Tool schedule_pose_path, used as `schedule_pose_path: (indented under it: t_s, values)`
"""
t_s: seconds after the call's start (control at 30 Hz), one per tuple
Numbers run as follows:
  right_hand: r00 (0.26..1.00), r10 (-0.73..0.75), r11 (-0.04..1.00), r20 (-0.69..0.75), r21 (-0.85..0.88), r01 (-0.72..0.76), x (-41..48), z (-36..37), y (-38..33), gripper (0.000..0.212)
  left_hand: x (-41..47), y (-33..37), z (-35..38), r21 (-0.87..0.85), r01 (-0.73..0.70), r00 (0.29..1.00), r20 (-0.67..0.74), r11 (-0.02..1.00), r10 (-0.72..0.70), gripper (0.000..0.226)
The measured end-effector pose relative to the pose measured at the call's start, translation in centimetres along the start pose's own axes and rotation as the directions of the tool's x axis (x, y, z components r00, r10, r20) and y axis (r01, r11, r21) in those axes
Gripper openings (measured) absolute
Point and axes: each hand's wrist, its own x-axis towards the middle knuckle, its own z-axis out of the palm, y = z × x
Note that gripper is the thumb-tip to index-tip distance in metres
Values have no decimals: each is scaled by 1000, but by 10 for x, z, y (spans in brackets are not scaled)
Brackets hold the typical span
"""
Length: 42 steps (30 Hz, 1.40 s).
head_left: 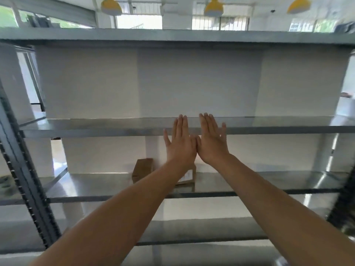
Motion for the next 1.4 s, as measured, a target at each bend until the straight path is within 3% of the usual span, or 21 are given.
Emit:
schedule_pose_path:
  t_s: [0.23, 0.37, 0.6, 0.97, 1.4]
  values:
    - [970, 236, 968, -54, -72, -239, -57, -41, 141, 66, -10, 138, 56, -166, -189, 979, 41, 968, 198, 61]
    - [927, 365, 915, -87, -150, -374, -101, -56, 212, 65, -29, 212, 86, -251, -347, 931, 22, 904, 364, 61]
    - [831, 543, 790, -122, -262, -555, -172, -76, 289, 65, -68, 301, 131, -332, -502, 833, 64, 799, 550, 62]
    - [651, 737, 568, -181, -355, -742, -198, -103, 343, 66, -53, 369, 169, -551, -562, 700, 80, 616, 710, 63]
    - [474, 870, 400, -138, -364, -841, -202, -25, 365, 68, -29, 336, 280, -619, -550, 583, 196, 561, 788, 61]
